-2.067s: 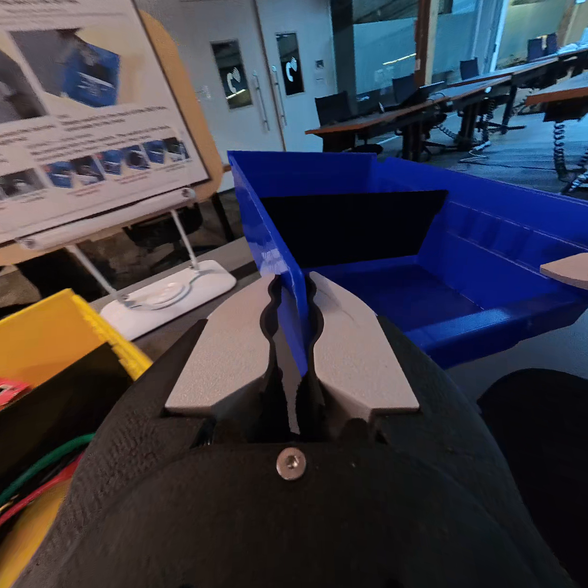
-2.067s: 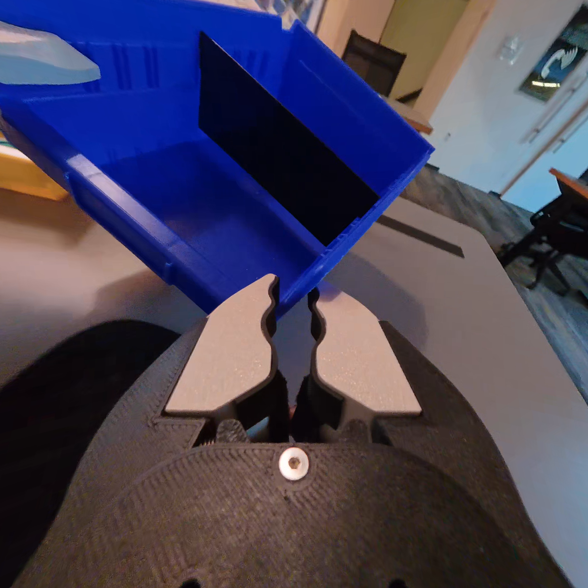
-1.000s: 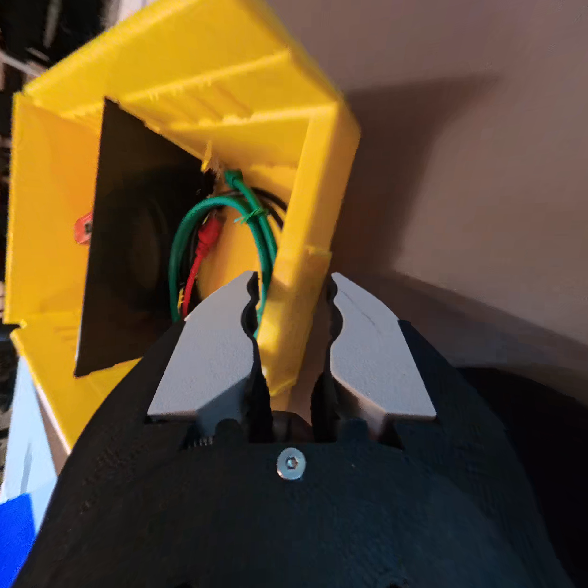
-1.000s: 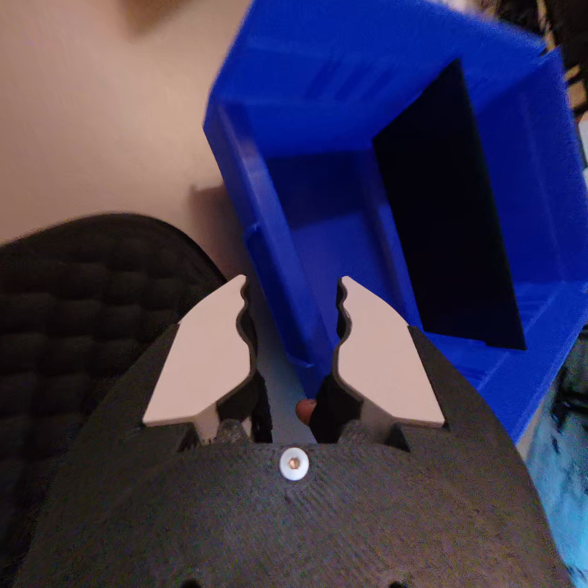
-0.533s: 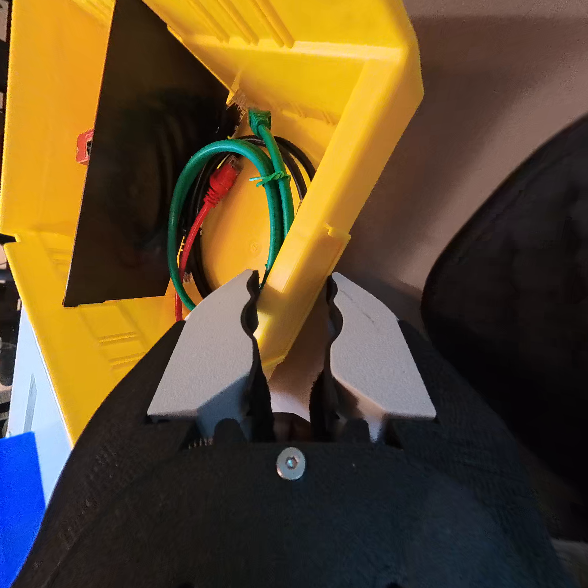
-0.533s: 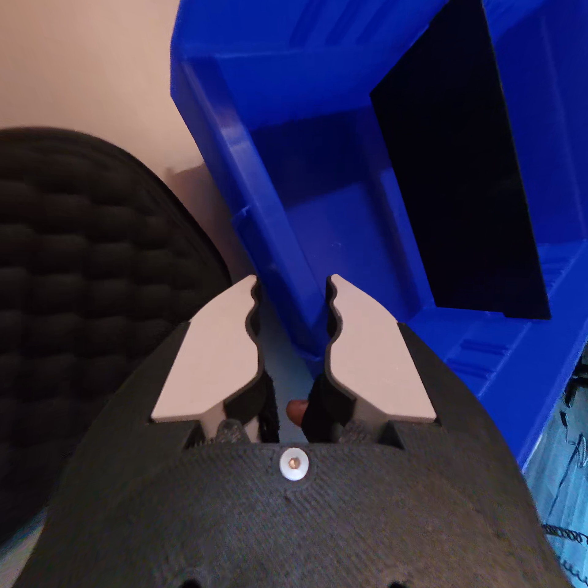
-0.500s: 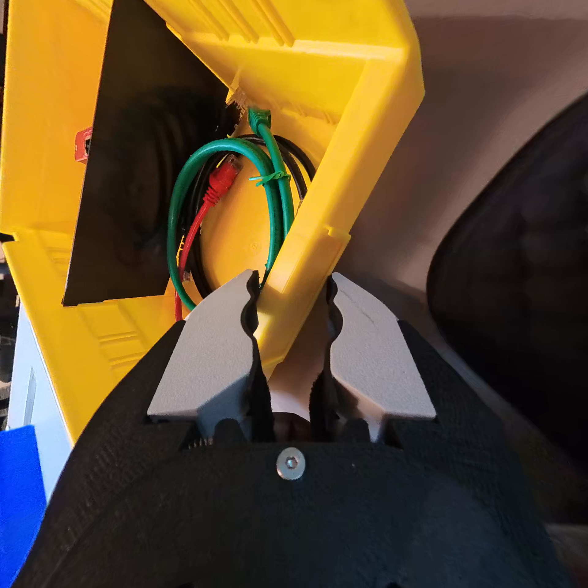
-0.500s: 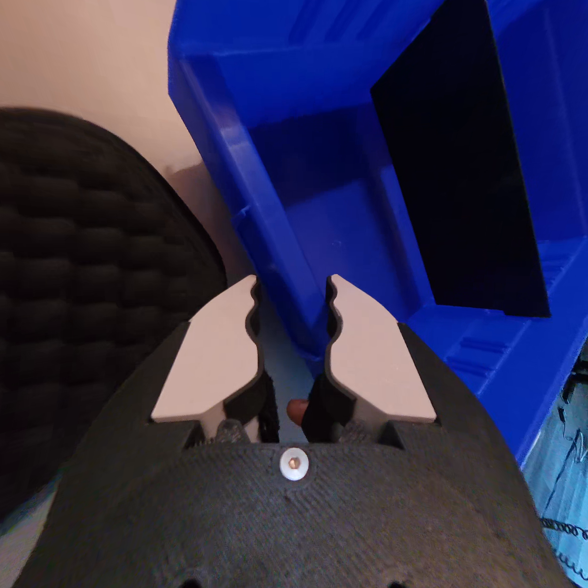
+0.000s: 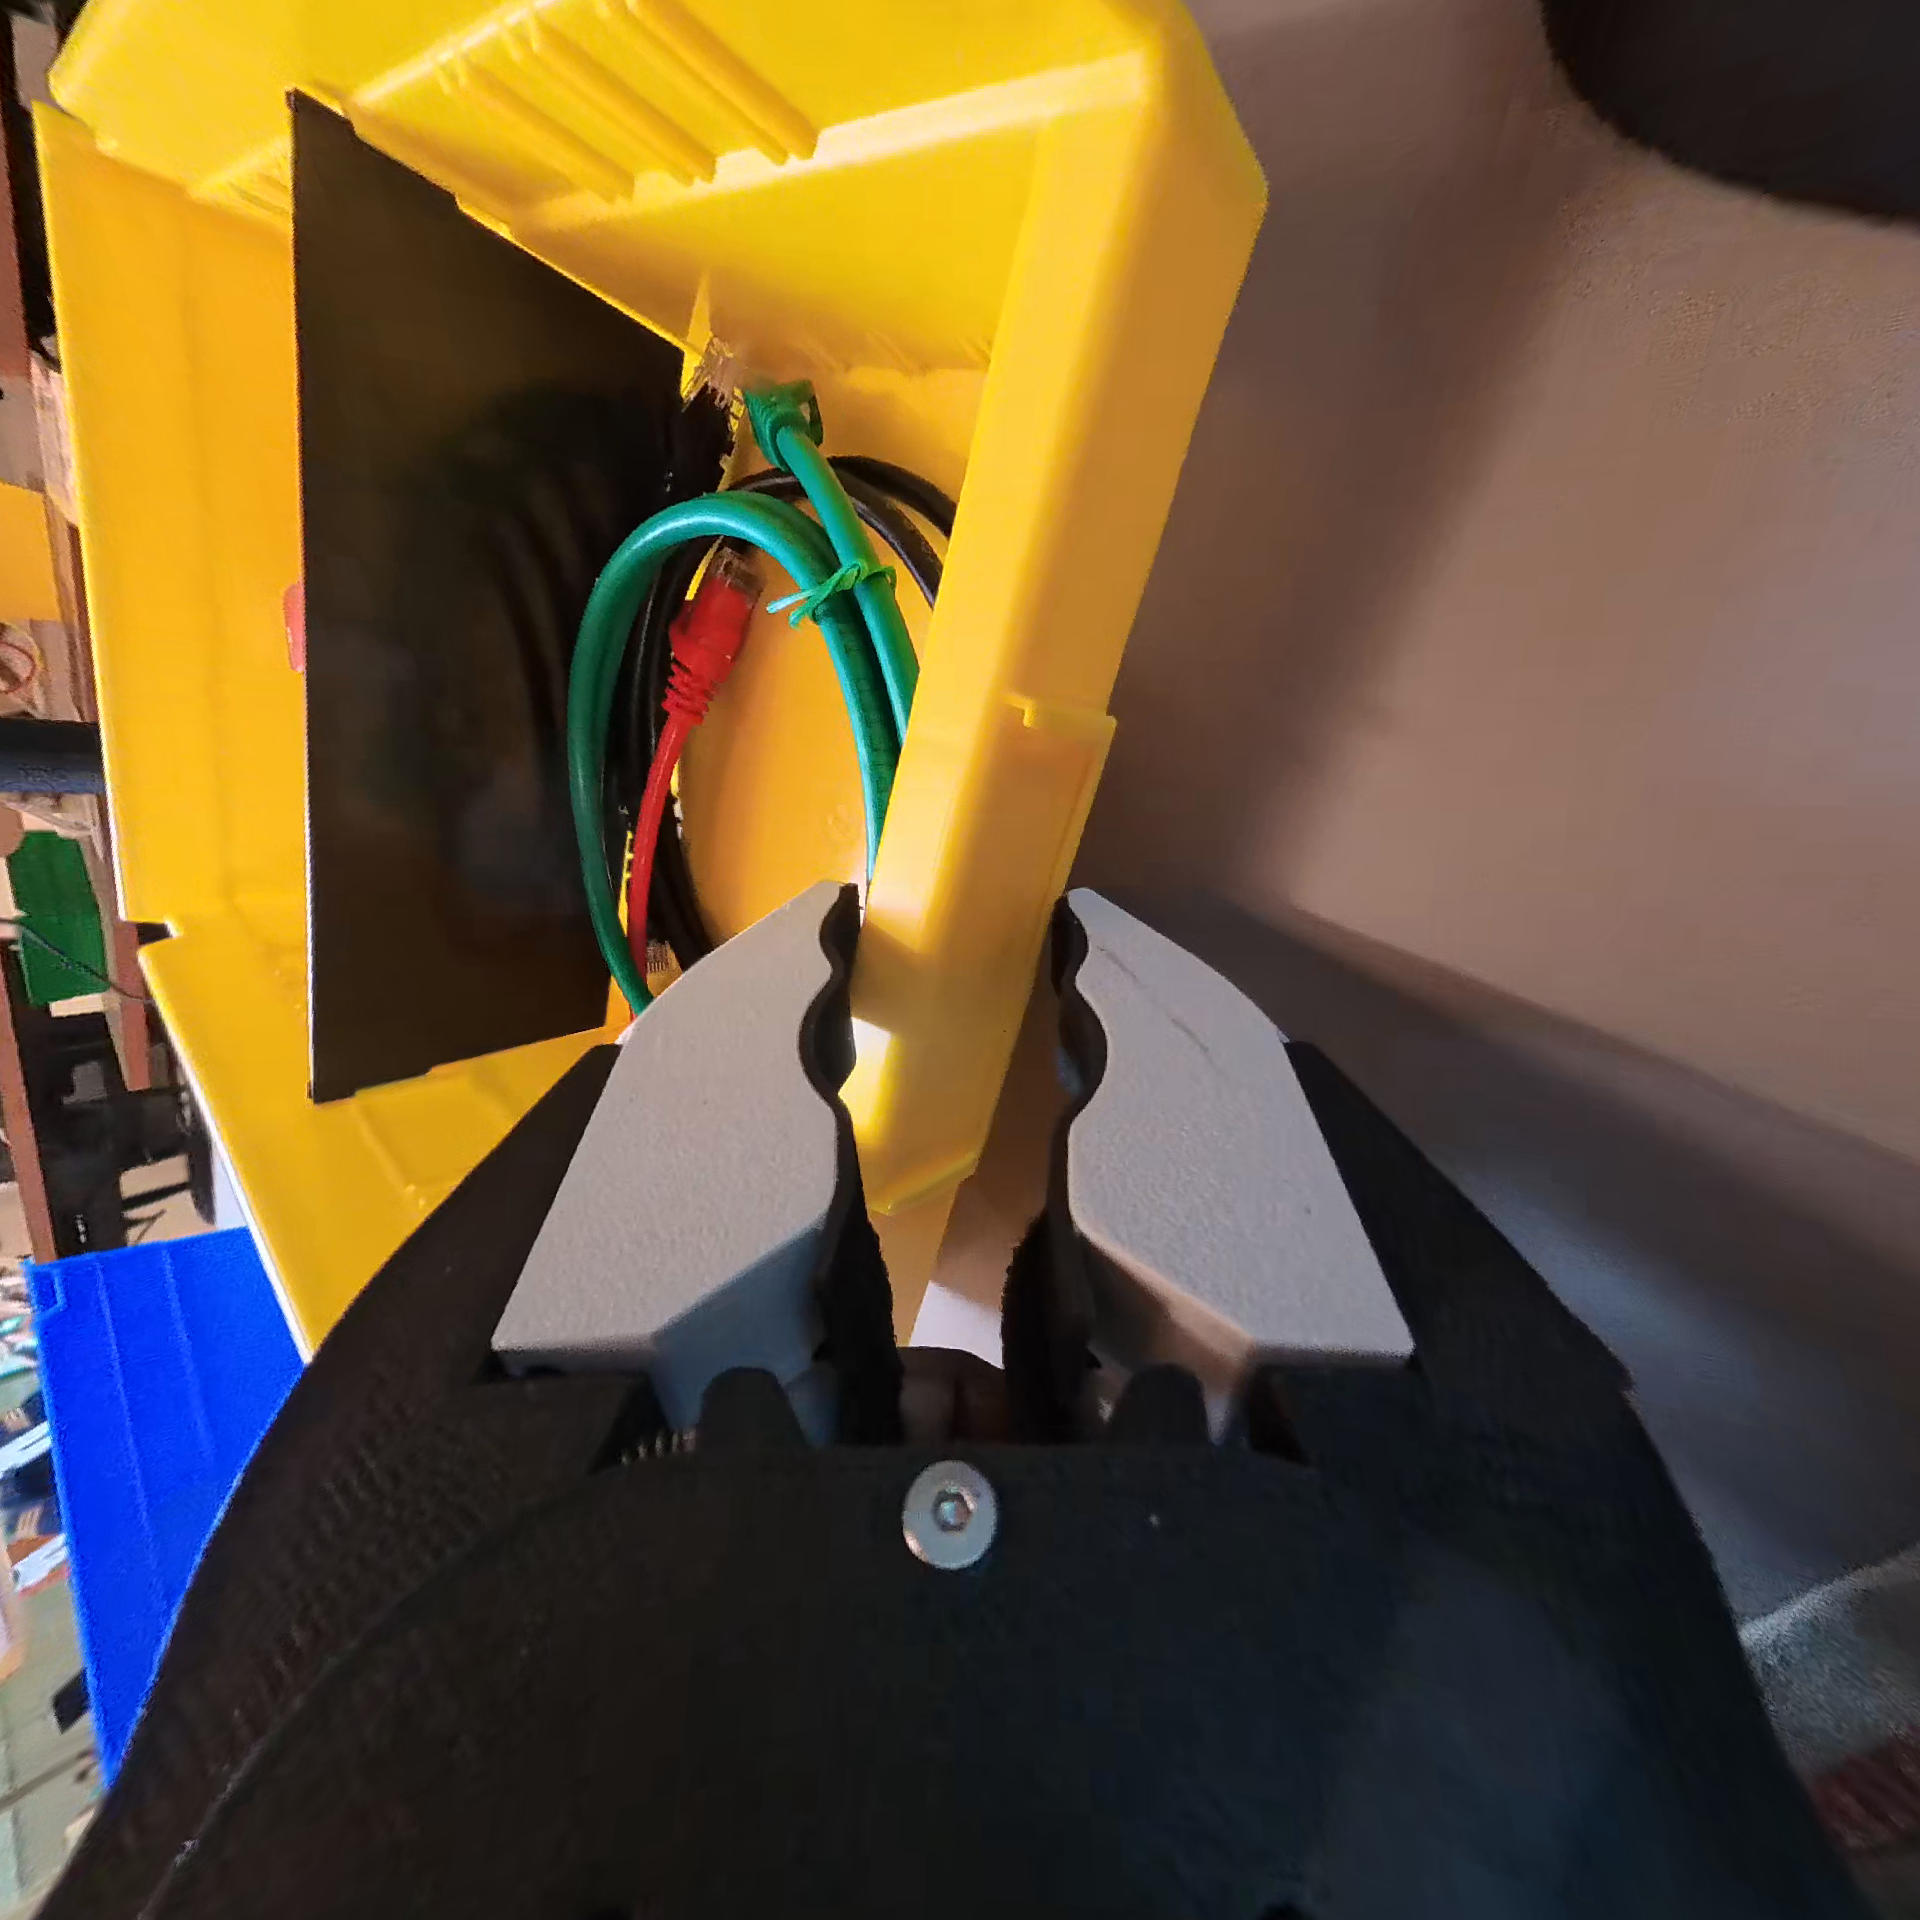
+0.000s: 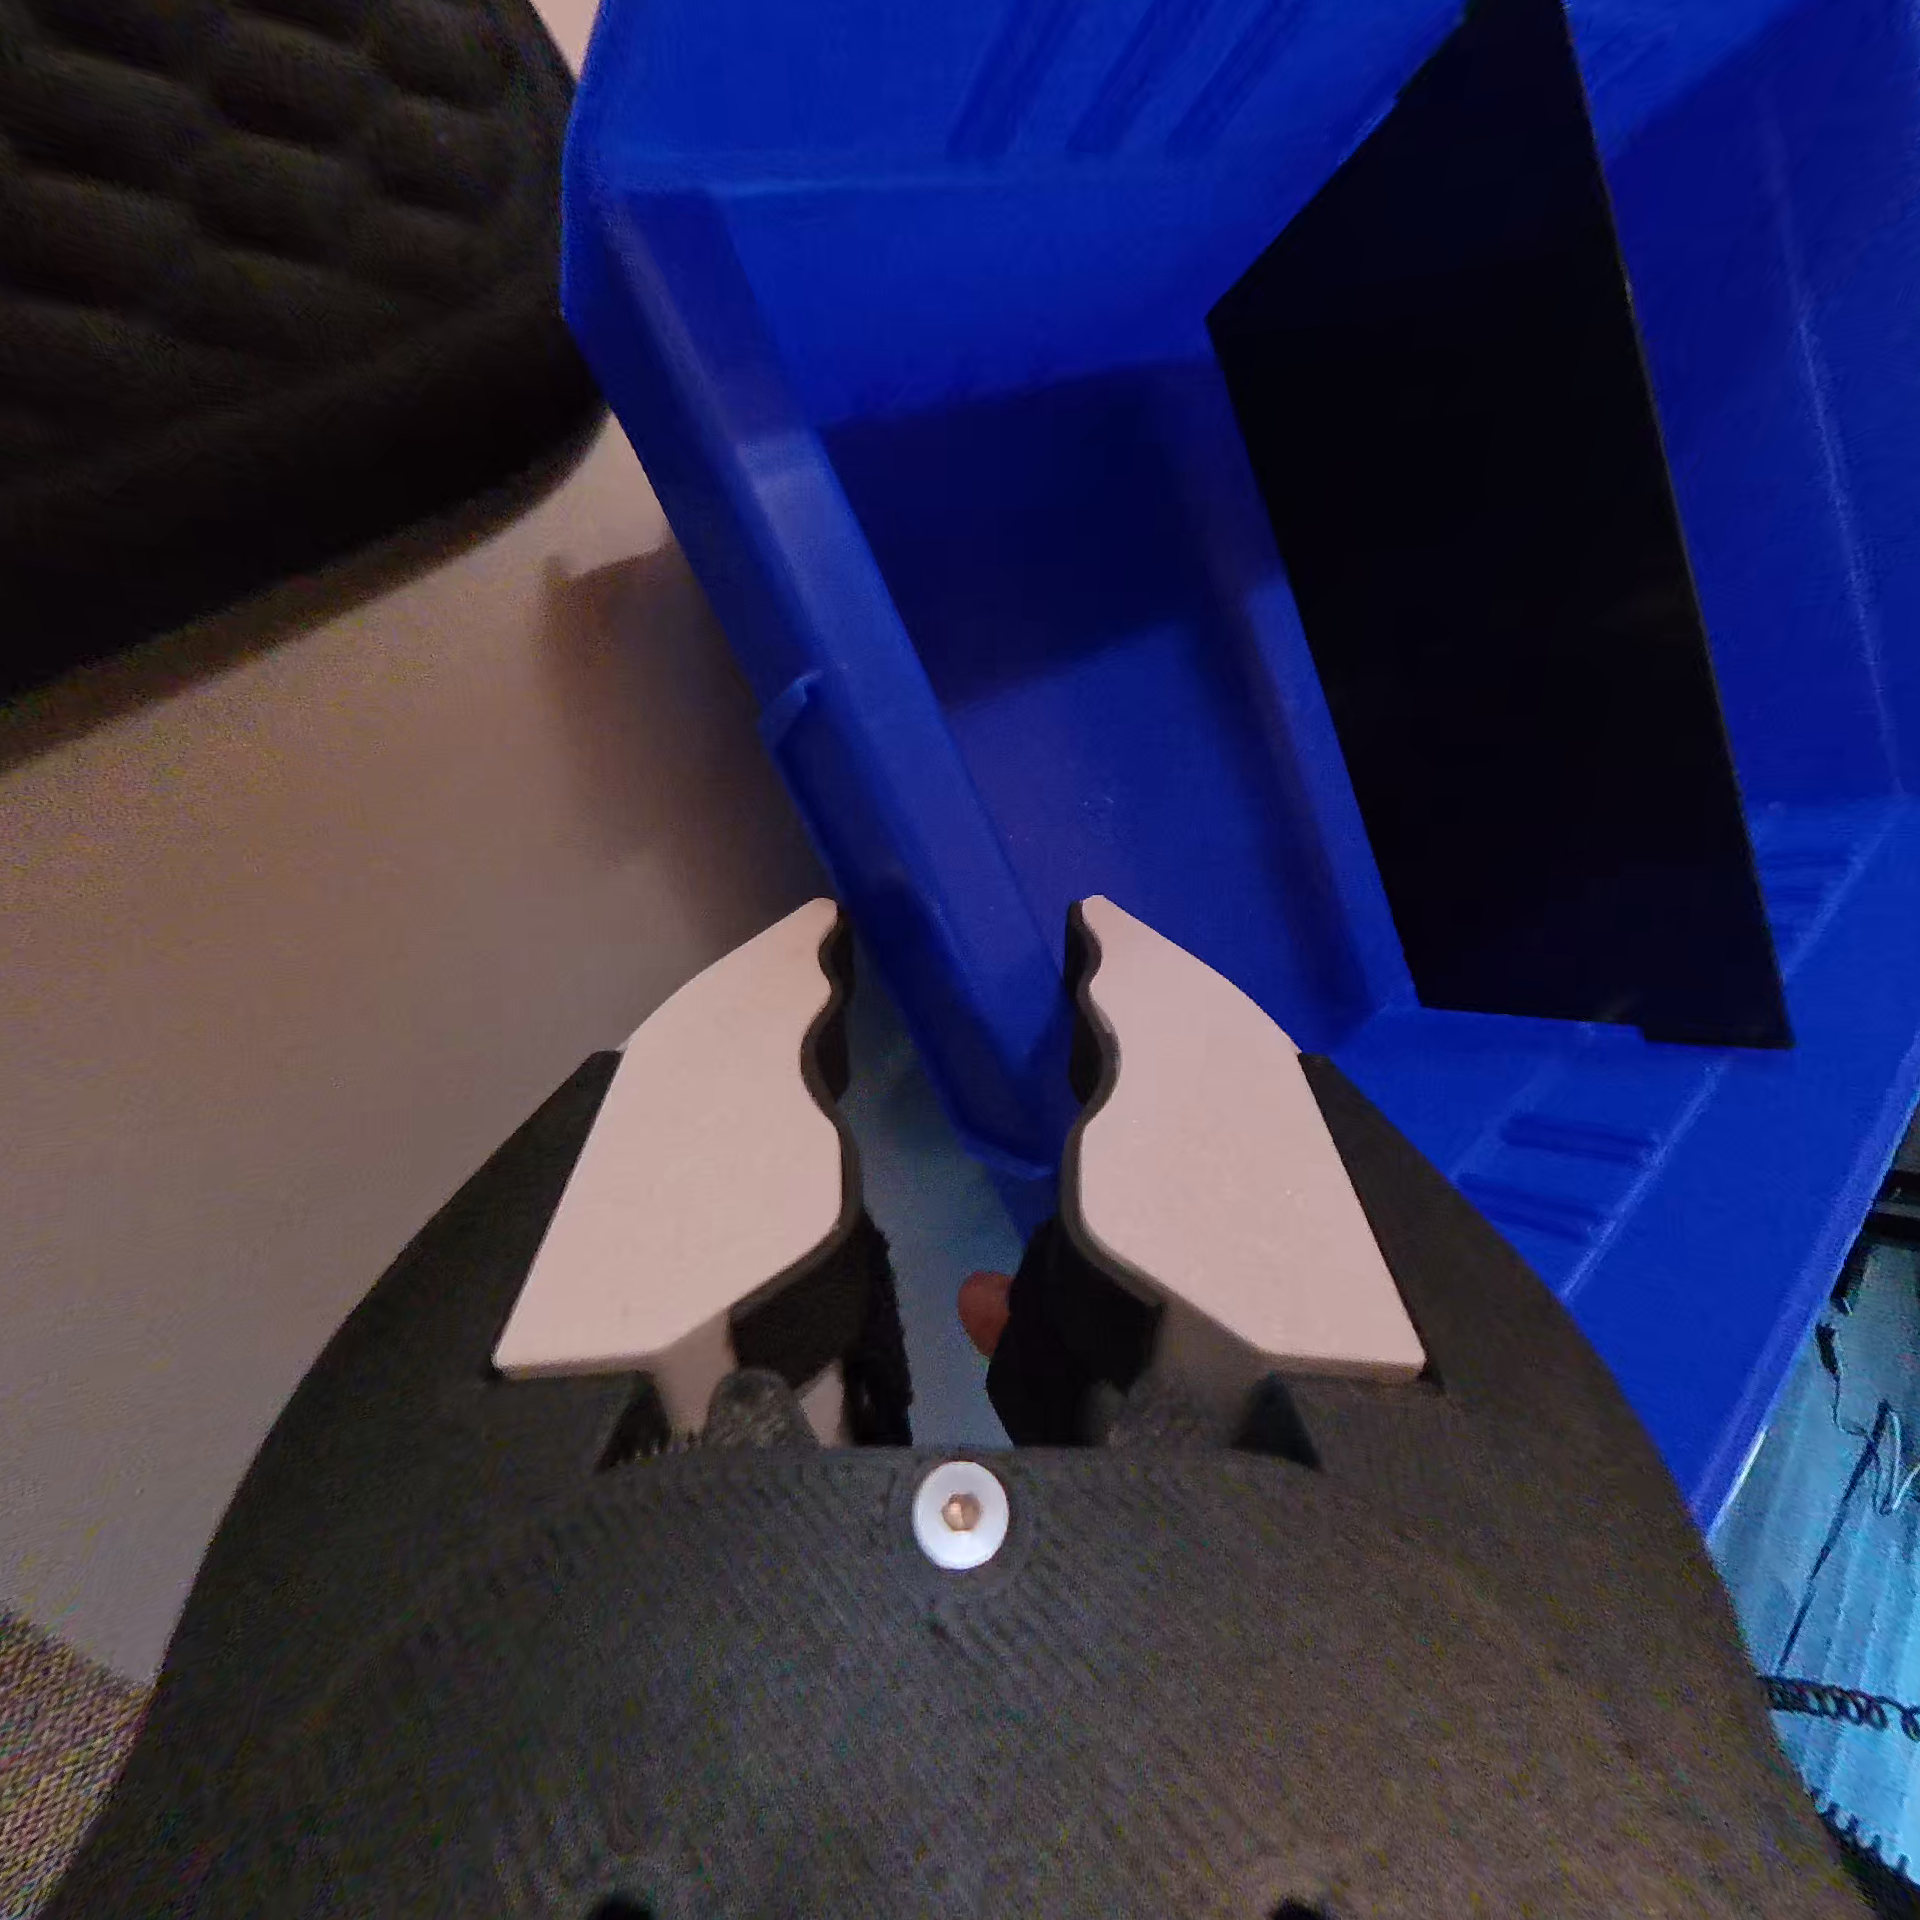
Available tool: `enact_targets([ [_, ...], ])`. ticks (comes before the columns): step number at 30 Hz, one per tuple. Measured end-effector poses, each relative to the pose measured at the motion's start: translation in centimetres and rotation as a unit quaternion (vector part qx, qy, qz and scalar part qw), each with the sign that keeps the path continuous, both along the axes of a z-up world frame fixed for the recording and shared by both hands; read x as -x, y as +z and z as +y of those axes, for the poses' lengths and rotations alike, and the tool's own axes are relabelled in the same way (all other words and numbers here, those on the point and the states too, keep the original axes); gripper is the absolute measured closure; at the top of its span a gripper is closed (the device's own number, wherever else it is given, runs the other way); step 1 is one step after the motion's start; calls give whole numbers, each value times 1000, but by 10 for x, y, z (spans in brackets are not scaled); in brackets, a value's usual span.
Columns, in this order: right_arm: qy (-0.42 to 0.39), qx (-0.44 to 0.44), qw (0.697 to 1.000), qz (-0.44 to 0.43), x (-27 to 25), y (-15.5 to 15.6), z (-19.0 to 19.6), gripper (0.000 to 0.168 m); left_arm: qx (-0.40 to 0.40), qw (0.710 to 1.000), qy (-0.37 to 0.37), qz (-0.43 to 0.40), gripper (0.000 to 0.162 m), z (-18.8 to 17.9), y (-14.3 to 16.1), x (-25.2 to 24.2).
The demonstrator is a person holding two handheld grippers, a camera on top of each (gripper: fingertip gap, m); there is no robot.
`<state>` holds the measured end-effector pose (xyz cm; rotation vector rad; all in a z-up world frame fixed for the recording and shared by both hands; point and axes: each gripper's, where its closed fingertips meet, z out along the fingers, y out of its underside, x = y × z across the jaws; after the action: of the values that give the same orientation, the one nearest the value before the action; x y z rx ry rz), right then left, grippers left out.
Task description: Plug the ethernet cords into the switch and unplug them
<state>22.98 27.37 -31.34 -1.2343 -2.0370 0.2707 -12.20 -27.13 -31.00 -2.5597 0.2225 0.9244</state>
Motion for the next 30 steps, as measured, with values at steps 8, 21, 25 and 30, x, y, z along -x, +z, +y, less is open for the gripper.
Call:
enact_targets([
  [8, -14, 2, 1000, -5, -39, 0, 5, 128, 6, 1000, -17, 5, 126, -45, 0, -14],
  [21, 15, 97, 980, 175, -25, 58, -25, 101, -54, 999, -7, 1, 109, -60, 7, -27],
  [25, 72, 115, 927, 350, -11, 132, -54, 91, -183, 975, -7, -123, 88, -39, 40, -49],
  [30, 139, 185, 826, 514, 11, 212, -101, 56, -461, 839, 43, -286, 45, -4, 129, -50],
])
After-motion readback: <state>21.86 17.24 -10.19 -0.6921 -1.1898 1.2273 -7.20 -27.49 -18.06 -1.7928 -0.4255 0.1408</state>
